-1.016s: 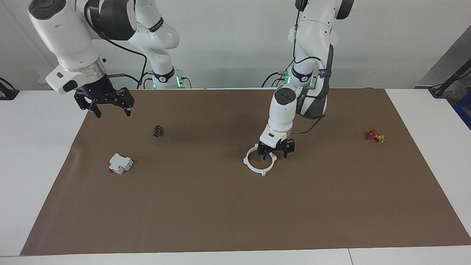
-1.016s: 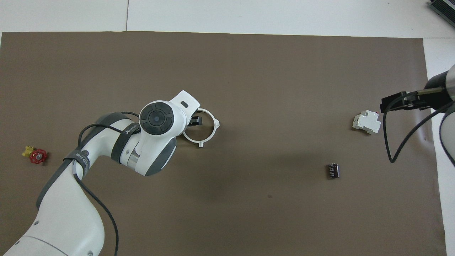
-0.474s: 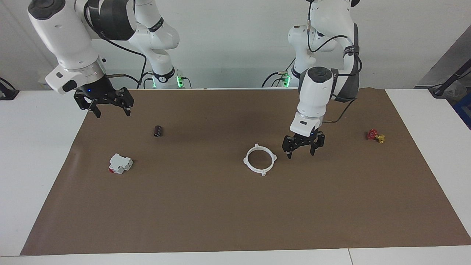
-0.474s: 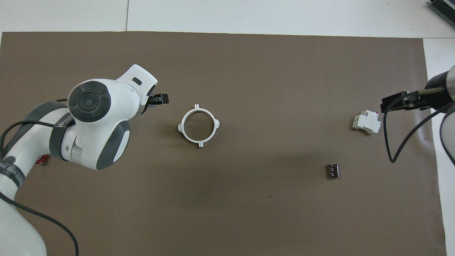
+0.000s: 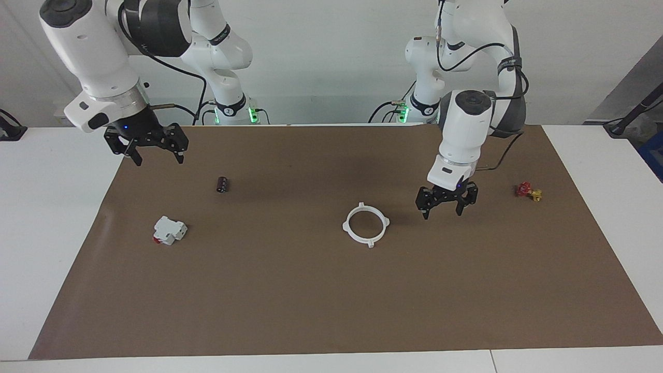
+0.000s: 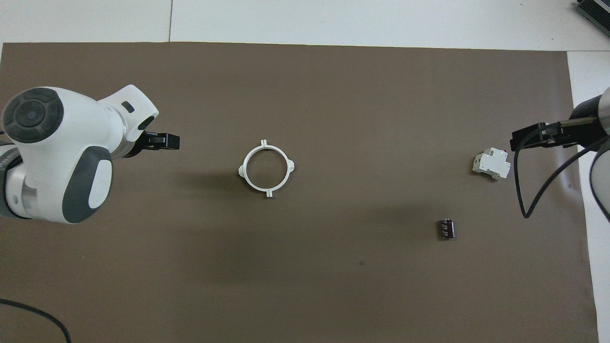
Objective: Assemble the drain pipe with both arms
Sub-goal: 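Open the left gripper and withdraw it from the ring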
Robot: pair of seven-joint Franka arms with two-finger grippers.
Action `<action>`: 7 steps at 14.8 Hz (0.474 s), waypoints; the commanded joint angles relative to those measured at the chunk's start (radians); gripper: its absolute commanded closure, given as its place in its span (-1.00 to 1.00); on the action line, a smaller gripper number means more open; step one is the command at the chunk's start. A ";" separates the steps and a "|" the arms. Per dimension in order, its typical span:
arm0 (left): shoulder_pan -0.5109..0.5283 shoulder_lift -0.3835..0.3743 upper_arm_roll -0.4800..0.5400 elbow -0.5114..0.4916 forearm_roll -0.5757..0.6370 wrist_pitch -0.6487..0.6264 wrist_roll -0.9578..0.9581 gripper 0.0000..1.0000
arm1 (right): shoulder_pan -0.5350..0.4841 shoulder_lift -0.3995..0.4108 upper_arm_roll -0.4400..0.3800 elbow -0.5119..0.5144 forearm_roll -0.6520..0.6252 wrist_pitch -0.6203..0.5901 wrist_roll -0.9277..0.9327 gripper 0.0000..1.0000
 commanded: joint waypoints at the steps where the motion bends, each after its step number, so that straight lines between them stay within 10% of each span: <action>1: 0.079 -0.087 -0.005 -0.011 -0.023 -0.102 0.139 -1.00 | -0.012 -0.030 0.004 -0.033 0.003 0.010 0.013 -1.00; 7: 0.176 -0.172 -0.004 0.125 -0.023 -0.361 0.236 -1.00 | -0.017 -0.030 0.003 -0.035 0.003 0.010 0.014 -1.00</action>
